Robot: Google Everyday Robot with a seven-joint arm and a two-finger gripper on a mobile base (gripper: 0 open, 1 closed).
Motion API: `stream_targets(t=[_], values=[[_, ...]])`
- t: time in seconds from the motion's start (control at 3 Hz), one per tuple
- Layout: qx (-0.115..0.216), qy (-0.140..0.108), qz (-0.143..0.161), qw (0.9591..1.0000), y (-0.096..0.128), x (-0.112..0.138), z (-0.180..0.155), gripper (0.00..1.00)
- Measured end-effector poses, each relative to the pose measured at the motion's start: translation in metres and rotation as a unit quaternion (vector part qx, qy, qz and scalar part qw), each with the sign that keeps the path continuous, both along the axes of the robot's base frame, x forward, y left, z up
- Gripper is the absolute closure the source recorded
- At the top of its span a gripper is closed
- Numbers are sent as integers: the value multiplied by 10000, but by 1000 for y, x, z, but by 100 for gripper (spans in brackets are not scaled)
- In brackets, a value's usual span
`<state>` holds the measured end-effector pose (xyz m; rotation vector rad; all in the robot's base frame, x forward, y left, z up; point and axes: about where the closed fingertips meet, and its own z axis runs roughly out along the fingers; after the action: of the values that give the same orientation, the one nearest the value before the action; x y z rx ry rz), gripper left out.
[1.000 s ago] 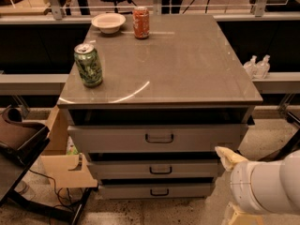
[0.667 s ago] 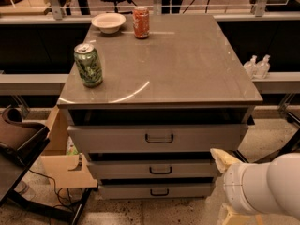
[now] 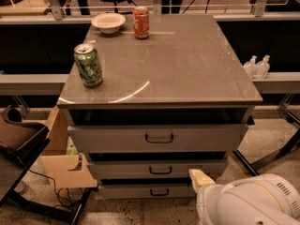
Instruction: Open middle drawer
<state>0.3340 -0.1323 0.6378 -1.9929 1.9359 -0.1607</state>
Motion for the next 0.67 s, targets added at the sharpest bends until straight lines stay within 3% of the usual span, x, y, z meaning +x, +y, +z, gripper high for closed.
stream_targets(t=[0.67], values=[[-243, 87, 397, 9989, 36, 1, -37, 0]])
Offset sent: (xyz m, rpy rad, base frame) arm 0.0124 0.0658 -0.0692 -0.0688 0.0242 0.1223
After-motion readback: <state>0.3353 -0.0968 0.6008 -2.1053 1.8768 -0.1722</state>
